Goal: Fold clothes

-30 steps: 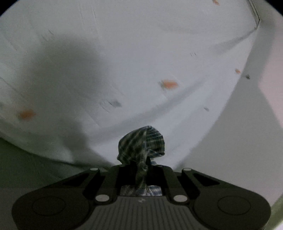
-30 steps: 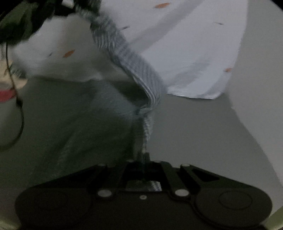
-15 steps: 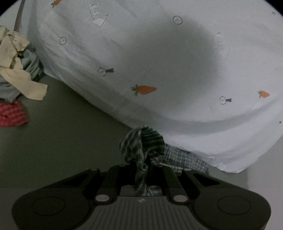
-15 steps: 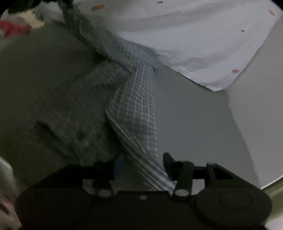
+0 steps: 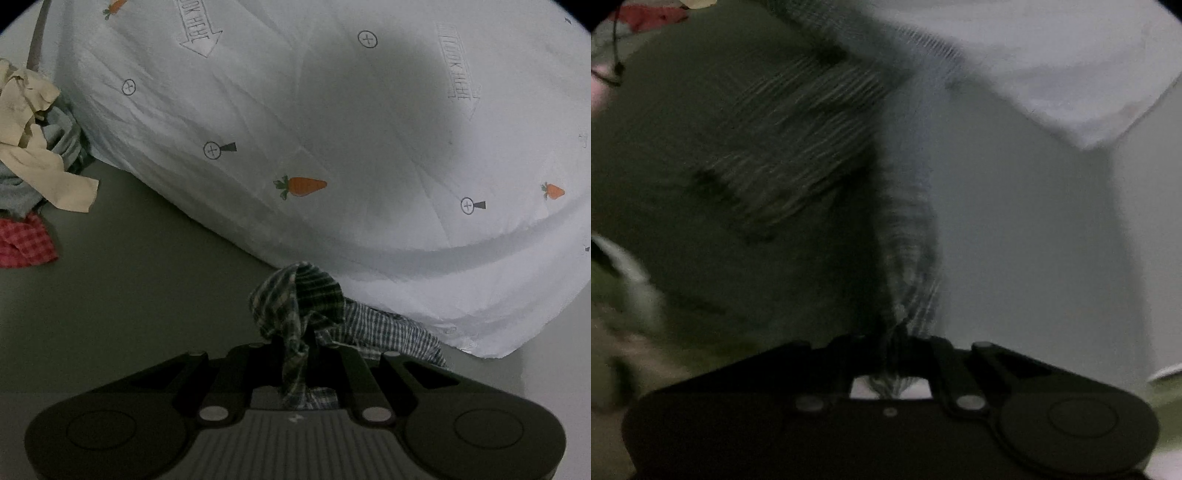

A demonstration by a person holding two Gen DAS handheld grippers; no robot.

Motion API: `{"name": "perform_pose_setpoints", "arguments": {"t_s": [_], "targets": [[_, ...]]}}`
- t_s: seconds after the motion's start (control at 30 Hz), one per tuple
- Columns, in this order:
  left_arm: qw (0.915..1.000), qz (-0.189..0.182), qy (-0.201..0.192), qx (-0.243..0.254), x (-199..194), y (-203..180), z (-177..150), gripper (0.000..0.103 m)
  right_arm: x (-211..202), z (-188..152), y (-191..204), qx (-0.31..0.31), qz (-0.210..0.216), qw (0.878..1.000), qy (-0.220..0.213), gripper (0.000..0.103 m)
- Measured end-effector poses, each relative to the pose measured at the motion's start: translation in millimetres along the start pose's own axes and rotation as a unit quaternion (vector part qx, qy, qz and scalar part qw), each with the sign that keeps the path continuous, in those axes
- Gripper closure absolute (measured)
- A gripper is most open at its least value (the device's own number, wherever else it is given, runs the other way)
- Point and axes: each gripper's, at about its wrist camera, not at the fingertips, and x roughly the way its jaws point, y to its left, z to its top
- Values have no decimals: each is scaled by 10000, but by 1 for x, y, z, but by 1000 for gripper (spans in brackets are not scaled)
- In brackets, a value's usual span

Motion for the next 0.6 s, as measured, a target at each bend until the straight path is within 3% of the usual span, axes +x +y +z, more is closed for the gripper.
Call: {"name": "perform_pose_setpoints", "arguments": {"t_s": [0.1, 0.17, 0.23, 0.27, 0.37, 0.47, 0.53, 0.6], "targets": [[10000, 26, 29, -55, 5, 1, -1, 94, 25, -9, 7, 637, 707, 9953, 175, 88], [10000, 37, 48, -61, 6, 1, -1, 94, 24, -6, 9, 641, 1082, 9918, 226, 80], [10000, 37, 50, 1, 6, -1, -1, 94, 7, -4, 9, 394, 1293, 9907, -156, 58], [10000, 34, 50, 15, 6, -1, -1, 94, 0, -3, 3, 486, 1462, 9875, -334, 56], [10000, -2, 47, 22, 3, -2, -1, 94, -10, 1, -27, 1274, 1742, 9725, -880, 59], [10000, -60, 37, 63, -1, -3, -1, 94, 1, 1, -54, 2374, 1224, 9571, -1127, 76], [9999, -91, 28, 105, -5, -4, -2, 94, 24, -2, -60, 2784, 906, 9524, -845, 82], [9998, -113, 24, 150, -8, -5, -3, 94, 46, -6, -55, 2800, 915, 9545, -455, 84]]}}
